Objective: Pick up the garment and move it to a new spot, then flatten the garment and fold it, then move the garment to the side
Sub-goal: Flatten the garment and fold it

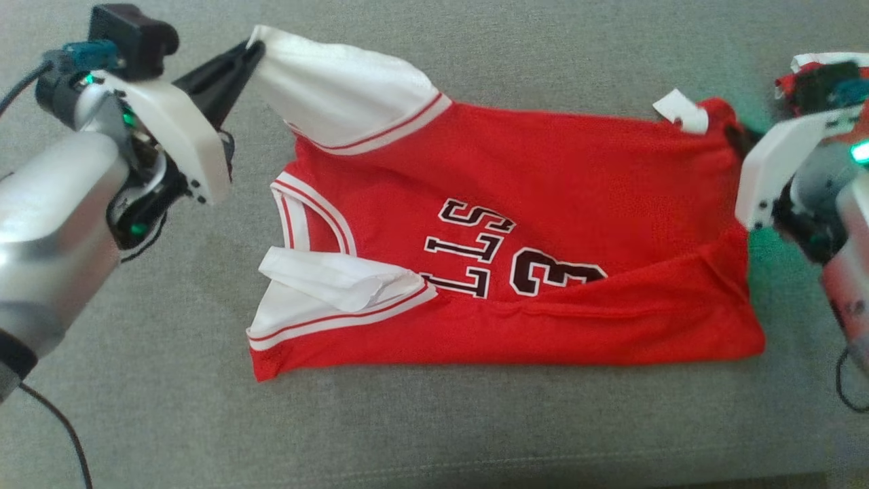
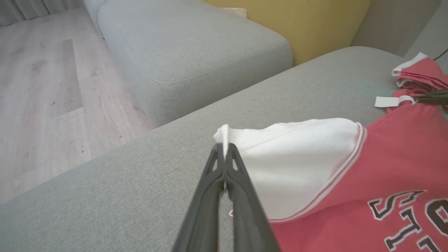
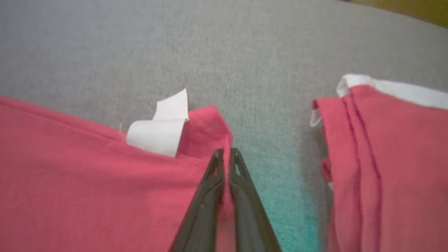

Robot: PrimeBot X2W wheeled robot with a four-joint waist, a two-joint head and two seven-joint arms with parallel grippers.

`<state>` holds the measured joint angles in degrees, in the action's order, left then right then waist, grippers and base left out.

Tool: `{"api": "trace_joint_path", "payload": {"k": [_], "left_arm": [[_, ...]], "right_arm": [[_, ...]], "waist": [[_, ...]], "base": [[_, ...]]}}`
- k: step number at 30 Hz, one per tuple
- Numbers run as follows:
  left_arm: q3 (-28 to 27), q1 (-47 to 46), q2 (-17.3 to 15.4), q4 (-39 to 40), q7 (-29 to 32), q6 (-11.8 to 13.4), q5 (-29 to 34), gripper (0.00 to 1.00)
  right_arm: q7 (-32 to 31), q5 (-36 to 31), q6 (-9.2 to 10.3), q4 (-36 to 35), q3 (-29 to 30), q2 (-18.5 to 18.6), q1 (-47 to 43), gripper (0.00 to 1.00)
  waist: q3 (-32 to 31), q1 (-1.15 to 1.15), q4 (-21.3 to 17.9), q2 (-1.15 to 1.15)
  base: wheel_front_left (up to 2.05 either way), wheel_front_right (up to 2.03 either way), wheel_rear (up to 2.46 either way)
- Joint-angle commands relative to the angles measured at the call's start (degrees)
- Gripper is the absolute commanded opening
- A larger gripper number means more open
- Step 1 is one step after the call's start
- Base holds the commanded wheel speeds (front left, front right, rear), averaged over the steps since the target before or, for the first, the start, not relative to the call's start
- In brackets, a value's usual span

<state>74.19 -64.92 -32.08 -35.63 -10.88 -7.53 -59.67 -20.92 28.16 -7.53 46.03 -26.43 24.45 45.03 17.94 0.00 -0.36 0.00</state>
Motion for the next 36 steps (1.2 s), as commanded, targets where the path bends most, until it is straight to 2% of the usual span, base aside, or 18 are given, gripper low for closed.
{"api": "trace_joint_path", "payload": {"k": [1,7,14,21,24,29,36], "left_arm": [[-3.4,-3.0,-1.9,-0.4,-1.1,0.6,-0.2,0.0],[-5.0,-4.7,-0.9,-3.9,-2.8,1.3,0.4,0.0],[-7.8,-5.9,1.5,-7.7,-3.9,1.8,1.8,0.0],[-13.9,-3.8,2.4,-6.1,-4.1,1.6,6.1,0.0],[-16.0,0.6,1.4,-2.6,-4.1,1.0,8.5,0.0],[-15.9,5.3,-0.7,1.4,-4.1,0.5,9.5,0.0],[-13.5,12.0,-6.4,9.1,-2.4,0.3,8.3,0.0]], "right_arm": [[0.9,1.1,0.04,-2.2,0.5,0.8,2.8,0.0],[2.5,2.4,0.04,-2.7,2.7,0.3,7.7,0.0],[4.5,1.3,0.04,-0.1,3.8,-0.7,12.5,0.0],[7.3,2.0,0.04,0.6,2.6,-0.4,11.0,0.0],[8.2,4.5,0.04,-1.3,1.7,1.0,7.2,0.0],[7.7,7.6,0.04,-4.5,0.7,2.6,2.6,0.0],[5.0,11.8,0.04,-11.1,1.0,5.8,-5.6,0.0]], "waist": [[0.1,0.0,-0.1,0.0],[1.3,0.0,0.0,0.0],[2.6,0.0,0.6,0.0],[1.8,0.0,2.0,0.0],[0.1,0.0,2.4,0.0],[-1.8,0.0,2.6,0.0],[-4.9,0.0,2.7,0.0]], "base": [[0.0,0.0,0.0],[0.0,0.0,0.0],[0.0,0.0,0.0],[0.0,0.0,0.0],[0.0,0.0,0.0],[0.0,0.0,0.0],[0.0,0.0,0.0]]}}
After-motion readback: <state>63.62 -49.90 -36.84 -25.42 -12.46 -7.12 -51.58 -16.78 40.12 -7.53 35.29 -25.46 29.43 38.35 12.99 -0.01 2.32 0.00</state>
